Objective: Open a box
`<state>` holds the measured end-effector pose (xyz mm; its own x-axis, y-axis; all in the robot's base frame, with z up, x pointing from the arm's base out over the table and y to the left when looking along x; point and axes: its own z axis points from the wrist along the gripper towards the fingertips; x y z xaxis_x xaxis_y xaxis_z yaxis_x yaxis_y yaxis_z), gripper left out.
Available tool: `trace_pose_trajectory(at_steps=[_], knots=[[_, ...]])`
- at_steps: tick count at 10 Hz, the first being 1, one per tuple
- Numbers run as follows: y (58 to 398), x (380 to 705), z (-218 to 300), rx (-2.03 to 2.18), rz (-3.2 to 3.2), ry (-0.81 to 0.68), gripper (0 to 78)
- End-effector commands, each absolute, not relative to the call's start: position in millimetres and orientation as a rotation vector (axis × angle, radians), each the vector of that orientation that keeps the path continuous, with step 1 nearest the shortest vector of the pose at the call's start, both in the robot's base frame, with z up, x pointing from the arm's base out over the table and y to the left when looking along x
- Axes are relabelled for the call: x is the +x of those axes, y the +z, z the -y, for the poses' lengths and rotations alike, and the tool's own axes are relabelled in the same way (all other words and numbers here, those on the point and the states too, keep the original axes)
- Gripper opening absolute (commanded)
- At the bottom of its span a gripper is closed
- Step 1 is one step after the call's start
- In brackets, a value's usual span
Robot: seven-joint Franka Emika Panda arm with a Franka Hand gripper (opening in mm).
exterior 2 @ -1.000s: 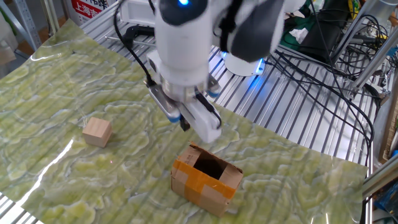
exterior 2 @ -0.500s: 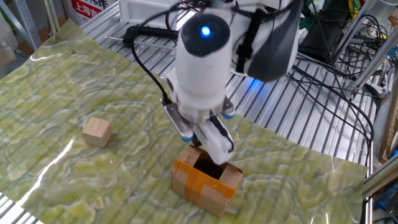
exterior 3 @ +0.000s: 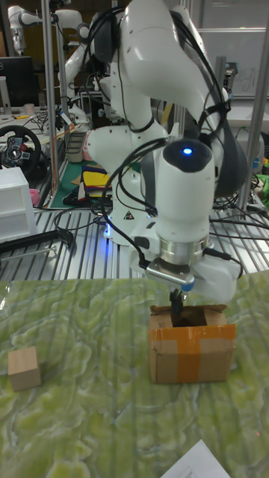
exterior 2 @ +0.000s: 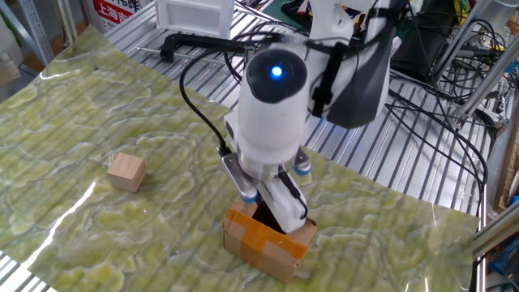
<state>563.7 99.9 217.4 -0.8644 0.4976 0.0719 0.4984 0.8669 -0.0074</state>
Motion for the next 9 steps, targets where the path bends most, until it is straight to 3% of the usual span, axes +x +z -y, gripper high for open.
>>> trace_pose_trajectory(at_steps=[1, 9], knots=[[200, 563, -113, -0.831, 2.976, -0.022, 0.0], [186, 534, -116, -0.823, 2.969, 0.001, 0.0]])
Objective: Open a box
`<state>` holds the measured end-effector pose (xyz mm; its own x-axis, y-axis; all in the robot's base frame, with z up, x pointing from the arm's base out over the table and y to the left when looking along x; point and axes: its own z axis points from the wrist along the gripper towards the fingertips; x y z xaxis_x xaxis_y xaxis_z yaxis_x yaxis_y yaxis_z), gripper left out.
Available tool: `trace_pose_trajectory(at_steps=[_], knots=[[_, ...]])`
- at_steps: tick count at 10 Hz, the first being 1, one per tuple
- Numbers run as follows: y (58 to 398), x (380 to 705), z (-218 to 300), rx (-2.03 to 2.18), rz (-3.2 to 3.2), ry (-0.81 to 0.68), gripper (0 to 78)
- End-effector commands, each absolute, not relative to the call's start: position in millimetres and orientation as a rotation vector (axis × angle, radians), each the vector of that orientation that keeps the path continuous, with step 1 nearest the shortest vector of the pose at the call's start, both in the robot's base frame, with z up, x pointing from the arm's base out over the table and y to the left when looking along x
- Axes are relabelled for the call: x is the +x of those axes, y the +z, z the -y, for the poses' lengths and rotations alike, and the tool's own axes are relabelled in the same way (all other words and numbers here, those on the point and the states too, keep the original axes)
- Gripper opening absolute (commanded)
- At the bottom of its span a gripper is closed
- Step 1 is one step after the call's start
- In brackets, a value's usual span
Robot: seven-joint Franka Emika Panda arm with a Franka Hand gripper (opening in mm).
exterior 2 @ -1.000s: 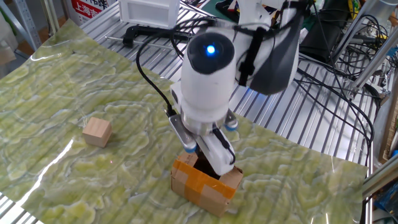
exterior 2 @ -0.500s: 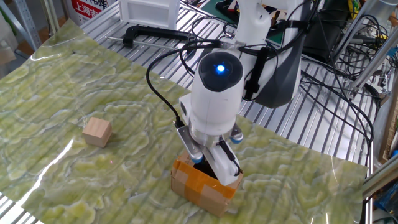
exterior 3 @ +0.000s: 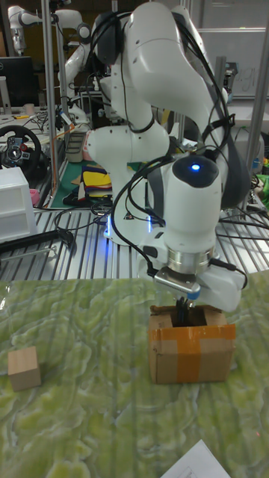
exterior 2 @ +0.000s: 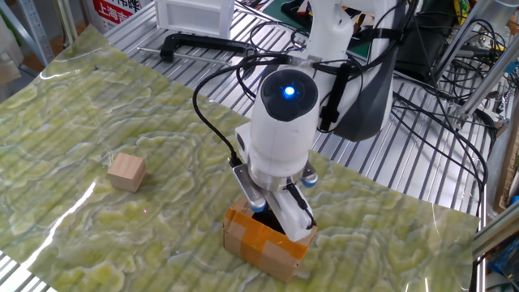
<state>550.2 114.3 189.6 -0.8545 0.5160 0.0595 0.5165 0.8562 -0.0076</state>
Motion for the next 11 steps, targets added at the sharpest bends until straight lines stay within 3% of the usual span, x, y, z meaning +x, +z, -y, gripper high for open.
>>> trace_pose_trajectory(at_steps=[1, 11], knots=[[190, 531, -117, -0.822, 2.961, 0.004, 0.0], [197, 489, -130, -0.795, 2.955, 0.069, 0.0]])
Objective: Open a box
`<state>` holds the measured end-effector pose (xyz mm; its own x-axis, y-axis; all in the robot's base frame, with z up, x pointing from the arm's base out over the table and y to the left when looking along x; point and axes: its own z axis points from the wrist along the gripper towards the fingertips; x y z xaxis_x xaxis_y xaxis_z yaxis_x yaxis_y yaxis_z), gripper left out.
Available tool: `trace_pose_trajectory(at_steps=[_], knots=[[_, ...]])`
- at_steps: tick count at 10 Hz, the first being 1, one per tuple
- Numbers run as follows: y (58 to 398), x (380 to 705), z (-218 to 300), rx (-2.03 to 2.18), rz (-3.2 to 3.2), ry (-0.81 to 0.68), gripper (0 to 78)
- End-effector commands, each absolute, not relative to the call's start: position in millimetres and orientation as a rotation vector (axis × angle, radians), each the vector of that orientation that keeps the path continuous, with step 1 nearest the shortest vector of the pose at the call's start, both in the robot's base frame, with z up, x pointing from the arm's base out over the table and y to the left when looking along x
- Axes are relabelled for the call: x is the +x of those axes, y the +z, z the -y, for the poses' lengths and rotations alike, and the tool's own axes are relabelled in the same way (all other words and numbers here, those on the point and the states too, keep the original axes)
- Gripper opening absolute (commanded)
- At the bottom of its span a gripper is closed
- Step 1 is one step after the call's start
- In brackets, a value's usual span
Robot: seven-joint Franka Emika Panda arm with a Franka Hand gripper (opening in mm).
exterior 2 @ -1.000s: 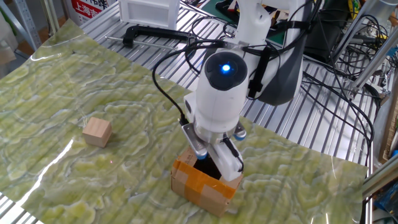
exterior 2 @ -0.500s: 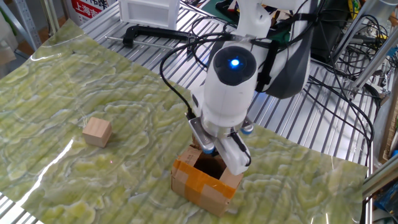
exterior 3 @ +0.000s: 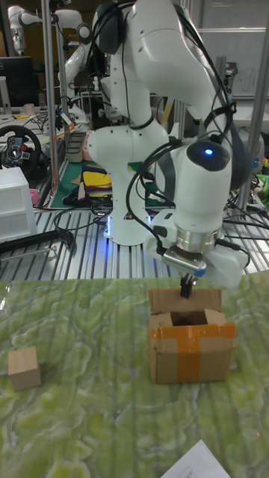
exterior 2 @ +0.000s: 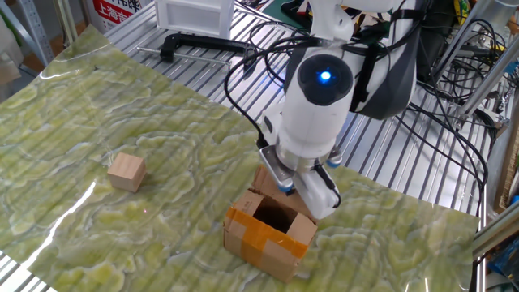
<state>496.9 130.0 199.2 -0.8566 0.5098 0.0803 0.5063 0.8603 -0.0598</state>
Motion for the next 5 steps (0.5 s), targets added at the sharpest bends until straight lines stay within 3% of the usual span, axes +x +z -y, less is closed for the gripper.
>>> trace_pose_trajectory(at_steps=[1, 5], knots=[[197, 489, -130, -0.795, 2.955, 0.069, 0.0], [180, 486, -130, -0.795, 2.980, 0.078, 0.0]])
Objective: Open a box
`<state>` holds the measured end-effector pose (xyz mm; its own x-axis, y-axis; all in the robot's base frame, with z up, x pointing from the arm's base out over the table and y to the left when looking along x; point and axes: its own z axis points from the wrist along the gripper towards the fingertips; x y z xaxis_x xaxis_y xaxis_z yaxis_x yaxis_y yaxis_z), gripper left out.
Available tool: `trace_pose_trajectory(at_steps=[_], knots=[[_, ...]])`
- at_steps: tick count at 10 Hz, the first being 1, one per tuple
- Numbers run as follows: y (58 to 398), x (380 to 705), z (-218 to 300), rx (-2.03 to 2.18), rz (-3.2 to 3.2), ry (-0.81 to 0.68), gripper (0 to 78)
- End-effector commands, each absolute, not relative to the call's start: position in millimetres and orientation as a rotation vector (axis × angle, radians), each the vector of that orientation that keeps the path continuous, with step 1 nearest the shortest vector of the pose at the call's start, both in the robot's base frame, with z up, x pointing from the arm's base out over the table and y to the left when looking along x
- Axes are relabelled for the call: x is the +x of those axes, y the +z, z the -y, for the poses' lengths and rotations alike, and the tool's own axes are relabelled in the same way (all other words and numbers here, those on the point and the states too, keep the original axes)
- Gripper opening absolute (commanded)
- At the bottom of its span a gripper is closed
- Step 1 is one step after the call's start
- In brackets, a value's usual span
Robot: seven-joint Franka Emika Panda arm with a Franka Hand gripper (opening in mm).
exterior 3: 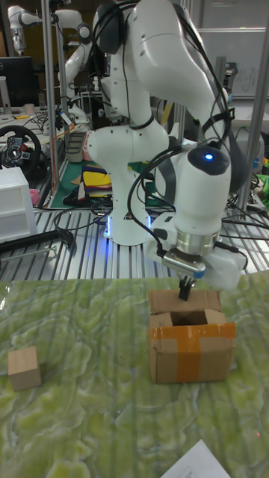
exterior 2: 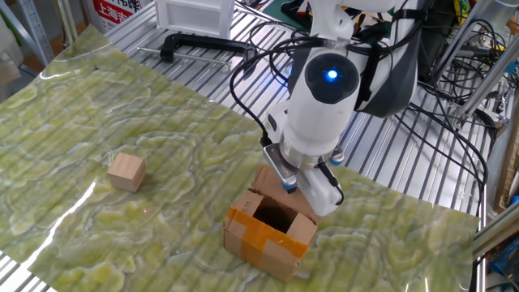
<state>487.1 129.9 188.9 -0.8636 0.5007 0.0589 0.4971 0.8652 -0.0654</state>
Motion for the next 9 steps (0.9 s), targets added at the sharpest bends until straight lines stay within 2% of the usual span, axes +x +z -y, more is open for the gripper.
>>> trace_pose_trajectory(at_steps=[1, 5, 9], knots=[[178, 486, -130, -0.795, 2.981, 0.077, 0.0], [155, 488, -129, -0.812, 3.010, 0.061, 0.0], [154, 490, -129, -0.818, 3.007, 0.061, 0.0]])
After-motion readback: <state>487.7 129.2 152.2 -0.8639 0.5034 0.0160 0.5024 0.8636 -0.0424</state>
